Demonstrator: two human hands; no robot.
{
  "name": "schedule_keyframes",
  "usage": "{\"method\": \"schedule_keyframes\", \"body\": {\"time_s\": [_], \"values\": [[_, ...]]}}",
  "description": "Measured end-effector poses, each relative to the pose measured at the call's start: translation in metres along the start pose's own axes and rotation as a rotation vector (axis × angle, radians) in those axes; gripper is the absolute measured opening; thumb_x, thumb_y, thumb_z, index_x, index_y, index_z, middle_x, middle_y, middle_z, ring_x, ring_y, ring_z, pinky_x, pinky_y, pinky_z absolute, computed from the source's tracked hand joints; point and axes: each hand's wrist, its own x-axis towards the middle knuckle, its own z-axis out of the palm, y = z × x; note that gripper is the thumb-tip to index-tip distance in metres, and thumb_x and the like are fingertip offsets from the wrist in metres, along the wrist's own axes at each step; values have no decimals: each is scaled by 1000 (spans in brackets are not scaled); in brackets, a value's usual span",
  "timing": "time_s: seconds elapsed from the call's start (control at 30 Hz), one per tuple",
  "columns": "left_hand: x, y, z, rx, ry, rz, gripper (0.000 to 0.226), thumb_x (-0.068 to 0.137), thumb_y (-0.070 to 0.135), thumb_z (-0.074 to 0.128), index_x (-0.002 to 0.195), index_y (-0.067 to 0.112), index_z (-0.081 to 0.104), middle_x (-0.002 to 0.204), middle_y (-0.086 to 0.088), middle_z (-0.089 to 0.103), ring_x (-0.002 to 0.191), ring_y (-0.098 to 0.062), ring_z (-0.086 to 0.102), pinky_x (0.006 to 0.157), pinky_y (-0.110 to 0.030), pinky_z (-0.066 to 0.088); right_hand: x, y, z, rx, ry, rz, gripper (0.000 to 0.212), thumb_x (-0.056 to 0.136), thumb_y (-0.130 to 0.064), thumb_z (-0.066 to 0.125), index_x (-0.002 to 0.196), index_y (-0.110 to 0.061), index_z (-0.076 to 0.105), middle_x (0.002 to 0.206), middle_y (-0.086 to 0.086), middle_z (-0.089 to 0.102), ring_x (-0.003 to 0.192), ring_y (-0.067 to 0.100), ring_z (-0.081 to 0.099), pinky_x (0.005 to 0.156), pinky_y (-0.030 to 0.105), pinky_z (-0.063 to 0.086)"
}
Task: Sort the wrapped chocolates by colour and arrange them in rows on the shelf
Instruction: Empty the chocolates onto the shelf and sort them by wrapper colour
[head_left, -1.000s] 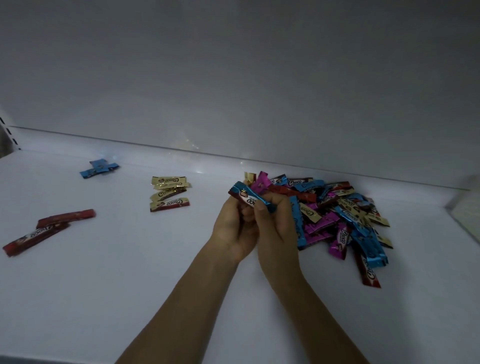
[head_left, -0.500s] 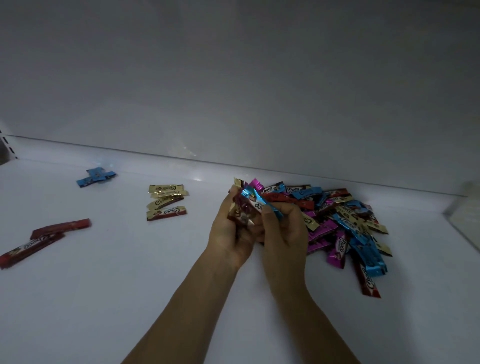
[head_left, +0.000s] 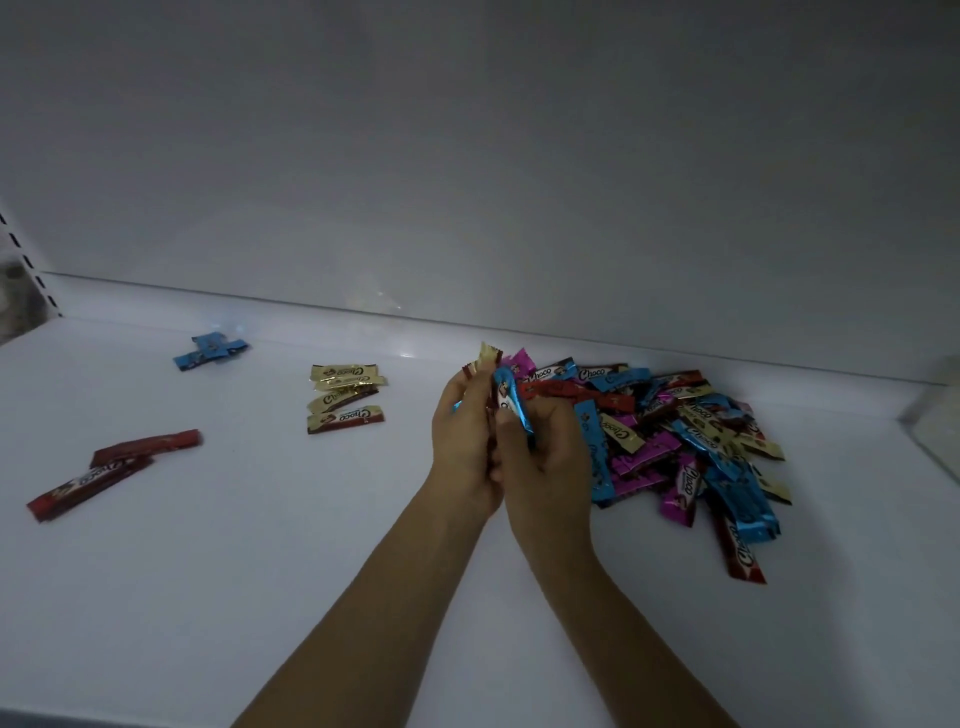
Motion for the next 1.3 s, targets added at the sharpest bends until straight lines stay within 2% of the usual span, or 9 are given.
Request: {"method": "schedule_keyframes", "body": {"time_s": [0.07,0.23,0.37,0.5,0.73,0.83,1.0,1.17,1.3], "values": [[-6,7,2,73,52,95,21,95,33,58,100,13,60,64,-5,63,59,-21,47,60,-31,36,1,-2,3,-28,-43,2,19,96,-20,53,78,-21,48,63,5,55,58,21,55,56,33,48],[-37,45,-20,175,76,218,15,98,25,52,99,12,62,67,-4,62,55,-12,57,50,-24,45,-6,-24,13,-23,-321,-52,18,98,-23,50,80,-25,51,63,8,59,57,21,58,55,37,50],[-64,80,-60,329,174,373,18,97,31,54,100,15,61,56,5,53,40,-5,37,38,-17,30,-18,-38,37,61,-494,29,25,98,-10,47,85,-31,53,71,-2,59,53,3,50,55,22,45],[-91,112,-105,428,382,505,28,93,40,57,110,18,61,68,-1,50,52,-10,39,45,-19,32,-35,-53,63,100,-578,91,23,98,-12,47,90,-31,57,80,-1,63,55,4,52,55,17,45],[-127,151,-162,725,482,735,11,95,35,57,100,25,58,74,2,61,50,-3,53,41,-20,43,-46,-54,107,12,-619,134,19,100,-11,43,106,-19,59,79,-3,63,49,4,53,52,17,46],[-128,158,-188,877,509,731,6,94,35,59,96,29,60,82,10,65,68,-1,61,54,-20,49,-37,-52,127,-43,-597,142,17,96,-13,52,89,-18,66,69,-3,65,48,8,54,55,27,48],[-123,164,-206,710,562,693,9,92,44,59,92,36,62,82,6,66,72,-17,59,57,-34,47,-8,-53,174,-241,-510,20,18,87,-23,61,71,-27,68,71,-2,70,69,15,66,69,38,55],[-119,164,-208,729,526,708,4,94,39,57,95,38,61,90,12,68,89,-13,66,75,-40,56,21,-50,224,-576,-507,-54,21,93,-20,50,92,-23,71,94,0,70,91,24,60,89,35,38],[-117,162,-210,698,525,729,6,95,37,56,98,35,60,92,13,67,88,-5,64,73,-23,54,36,-43,256,-783,-539,-124,27,98,-19,40,101,-17,67,95,4,66,88,24,55,84,34,27]]}}
